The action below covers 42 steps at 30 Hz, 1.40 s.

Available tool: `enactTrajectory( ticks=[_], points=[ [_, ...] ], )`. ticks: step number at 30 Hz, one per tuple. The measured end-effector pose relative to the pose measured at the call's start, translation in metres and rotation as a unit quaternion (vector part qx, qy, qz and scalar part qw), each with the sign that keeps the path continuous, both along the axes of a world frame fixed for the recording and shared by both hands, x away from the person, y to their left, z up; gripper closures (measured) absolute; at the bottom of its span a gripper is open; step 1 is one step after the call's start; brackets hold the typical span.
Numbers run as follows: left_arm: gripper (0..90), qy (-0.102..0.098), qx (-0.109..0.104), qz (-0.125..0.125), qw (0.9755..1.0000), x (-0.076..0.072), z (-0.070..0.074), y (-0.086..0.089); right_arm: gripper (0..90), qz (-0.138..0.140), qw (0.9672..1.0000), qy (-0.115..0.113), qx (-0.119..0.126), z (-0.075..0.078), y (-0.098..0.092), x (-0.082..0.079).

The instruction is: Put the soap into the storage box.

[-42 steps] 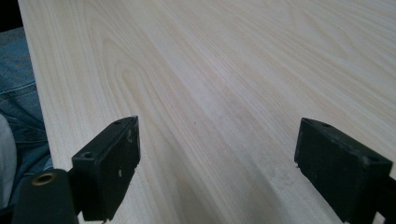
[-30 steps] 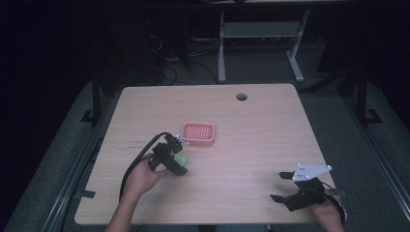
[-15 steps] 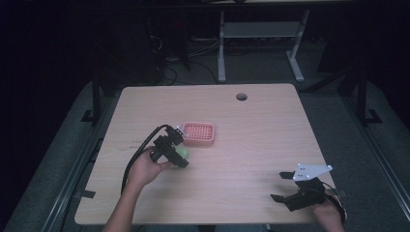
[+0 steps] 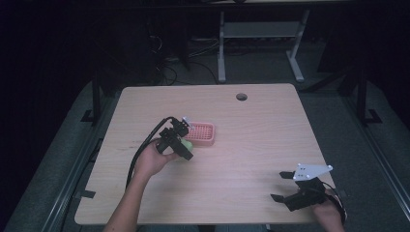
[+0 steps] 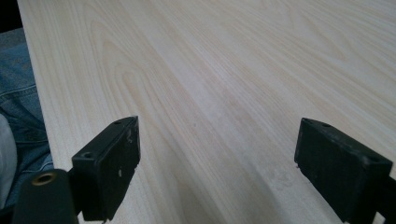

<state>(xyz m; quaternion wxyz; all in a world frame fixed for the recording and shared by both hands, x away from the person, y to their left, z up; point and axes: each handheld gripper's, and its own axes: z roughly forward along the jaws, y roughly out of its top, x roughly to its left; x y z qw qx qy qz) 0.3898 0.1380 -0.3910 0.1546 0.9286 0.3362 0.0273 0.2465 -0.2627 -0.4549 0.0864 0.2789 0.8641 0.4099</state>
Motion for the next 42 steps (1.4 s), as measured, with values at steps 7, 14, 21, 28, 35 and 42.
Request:
enactTrajectory(
  ticks=[7,14,21,28,35,42],
  points=[
    [26.5,0.005,0.008,0.002,1.0,0.009,0.0,-0.007,13.8,0.001,1.0,-0.002,0.001,0.001,0.0,0.0],
    [26.6,0.004,0.013,0.001,0.9999,0.021,0.0,-0.015,13.8,0.0,1.0,-0.001,0.002,0.001,-0.001,-0.001],
    [26.6,0.005,0.014,0.004,0.9999,0.029,0.002,-0.02,13.8,0.001,1.0,-0.002,0.002,0.001,-0.001,0.0],
    [26.5,-0.001,0.011,0.009,0.9999,0.038,0.006,-0.023,13.7,0.001,1.0,-0.003,0.003,0.001,-0.001,0.0],
    [26.5,-0.002,0.012,0.014,0.9998,0.046,0.006,-0.025,13.8,0.002,1.0,-0.005,0.005,0.001,-0.002,0.0],
    [26.5,-0.003,0.01,0.019,0.9998,0.054,0.006,-0.031,13.8,0.002,1.0,-0.003,0.004,0.001,-0.002,0.0]
  ],
)
